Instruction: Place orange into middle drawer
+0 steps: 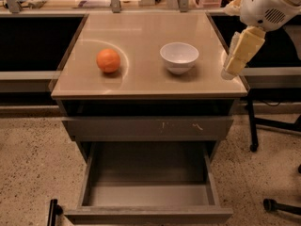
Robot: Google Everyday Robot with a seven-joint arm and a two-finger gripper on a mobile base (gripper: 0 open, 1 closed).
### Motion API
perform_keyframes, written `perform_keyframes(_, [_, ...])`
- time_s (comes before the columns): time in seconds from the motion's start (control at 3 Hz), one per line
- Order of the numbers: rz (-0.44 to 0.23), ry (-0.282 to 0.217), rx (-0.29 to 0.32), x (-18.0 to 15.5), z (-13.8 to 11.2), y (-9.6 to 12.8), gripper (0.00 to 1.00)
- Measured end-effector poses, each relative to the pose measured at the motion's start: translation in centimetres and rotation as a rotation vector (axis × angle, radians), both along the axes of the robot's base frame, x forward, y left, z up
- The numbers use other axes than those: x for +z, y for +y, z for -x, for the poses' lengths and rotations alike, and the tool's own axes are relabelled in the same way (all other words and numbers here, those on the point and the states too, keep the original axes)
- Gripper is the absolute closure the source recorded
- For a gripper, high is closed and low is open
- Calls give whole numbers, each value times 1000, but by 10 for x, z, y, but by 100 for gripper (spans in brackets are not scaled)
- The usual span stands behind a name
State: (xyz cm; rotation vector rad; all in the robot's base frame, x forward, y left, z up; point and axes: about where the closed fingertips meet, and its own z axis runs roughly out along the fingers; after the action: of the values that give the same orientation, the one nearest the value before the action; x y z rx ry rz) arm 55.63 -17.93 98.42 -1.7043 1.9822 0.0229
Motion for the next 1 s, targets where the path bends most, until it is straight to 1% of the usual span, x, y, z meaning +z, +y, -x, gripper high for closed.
perform_keyframes(0.33, [-49,-19,-6,-8,-11,0,0])
perform_keyframes(0.67, [-142,-46,12,-25,-58,11,0])
perform_keyframes(1.0, [-222,-33,31,-48,-115,23,0])
